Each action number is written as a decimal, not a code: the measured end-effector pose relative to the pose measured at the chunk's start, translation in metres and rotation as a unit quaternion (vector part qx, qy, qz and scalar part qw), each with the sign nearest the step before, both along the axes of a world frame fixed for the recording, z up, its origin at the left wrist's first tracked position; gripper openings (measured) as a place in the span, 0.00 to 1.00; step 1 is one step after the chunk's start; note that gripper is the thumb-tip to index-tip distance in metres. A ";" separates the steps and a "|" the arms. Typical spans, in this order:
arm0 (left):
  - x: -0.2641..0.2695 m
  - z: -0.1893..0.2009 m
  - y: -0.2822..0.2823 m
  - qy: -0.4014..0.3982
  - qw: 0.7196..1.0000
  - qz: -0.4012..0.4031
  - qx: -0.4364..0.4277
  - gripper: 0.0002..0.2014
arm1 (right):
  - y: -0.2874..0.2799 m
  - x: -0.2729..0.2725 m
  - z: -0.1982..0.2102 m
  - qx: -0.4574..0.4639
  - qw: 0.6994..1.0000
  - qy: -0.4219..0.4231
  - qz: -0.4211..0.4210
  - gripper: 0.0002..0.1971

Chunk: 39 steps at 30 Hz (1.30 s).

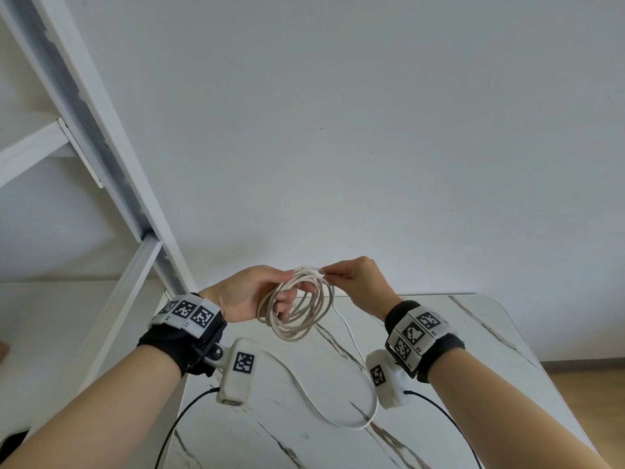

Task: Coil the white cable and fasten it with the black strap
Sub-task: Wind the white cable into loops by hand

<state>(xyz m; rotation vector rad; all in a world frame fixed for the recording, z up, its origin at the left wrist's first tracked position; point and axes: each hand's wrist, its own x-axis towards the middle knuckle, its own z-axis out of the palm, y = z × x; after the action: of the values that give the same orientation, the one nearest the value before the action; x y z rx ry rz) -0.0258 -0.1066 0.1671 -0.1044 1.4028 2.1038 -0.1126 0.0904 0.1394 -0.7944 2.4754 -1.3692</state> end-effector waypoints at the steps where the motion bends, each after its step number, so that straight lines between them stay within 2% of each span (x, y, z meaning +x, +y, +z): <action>1: 0.000 0.000 -0.001 0.003 1.000 0.008 0.021 0.18 | 0.000 0.001 -0.002 0.002 1.000 0.004 0.002 0.08; 4: -0.002 0.003 0.001 0.009 0.997 0.044 0.061 0.17 | -0.002 0.006 -0.005 0.002 1.000 -0.001 0.000 0.08; 7: -0.003 0.008 0.006 0.025 0.993 0.075 0.086 0.17 | -0.005 0.008 -0.011 0.012 1.000 -0.011 -0.026 0.18; 10: -0.007 0.013 0.011 0.033 0.986 0.114 0.119 0.17 | -0.008 0.009 -0.016 0.010 0.999 -0.029 -0.038 0.14; 13: -0.012 0.017 0.012 0.045 0.974 0.158 0.158 0.18 | -0.006 0.012 -0.016 0.016 0.998 -0.044 -0.040 0.23; 14: -0.014 0.019 0.012 0.048 0.970 0.172 0.166 0.17 | -0.006 0.014 -0.017 0.018 0.998 -0.049 -0.033 0.23; 17: -0.018 0.021 0.015 0.050 0.960 0.211 0.177 0.17 | -0.011 0.019 -0.021 0.024 0.997 -0.074 -0.022 0.12; 21: -0.023 0.021 0.019 0.047 0.949 0.238 0.201 0.16 | -0.017 0.022 -0.028 0.018 0.993 -0.119 -0.003 0.11; 26: -0.028 0.023 0.011 0.066 0.933 0.291 0.204 0.16 | -0.009 0.026 -0.038 0.056 0.988 -0.145 0.026 0.10; 29: -0.033 0.024 0.000 0.074 0.924 0.330 0.177 0.16 | -0.002 0.028 -0.042 0.077 0.987 -0.135 0.030 0.09; 32: -0.035 0.023 -0.007 0.074 0.921 0.356 0.140 0.16 | 0.003 0.028 -0.043 0.041 0.989 -0.144 0.004 0.02; 34: -0.034 0.019 -0.011 0.069 0.925 0.356 0.115 0.15 | 0.004 0.026 -0.041 0.045 0.990 -0.136 0.008 0.05; 39: -0.036 0.012 -0.015 0.050 0.927 0.358 0.099 0.11 | 0.002 0.024 -0.030 0.098 0.992 -0.068 0.039 0.04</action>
<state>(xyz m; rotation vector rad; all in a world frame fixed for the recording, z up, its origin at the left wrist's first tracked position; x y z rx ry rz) -0.0614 -0.1217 0.1793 -0.5011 1.3180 2.8696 -0.0886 0.0923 0.1096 -0.7207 2.3997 -1.0937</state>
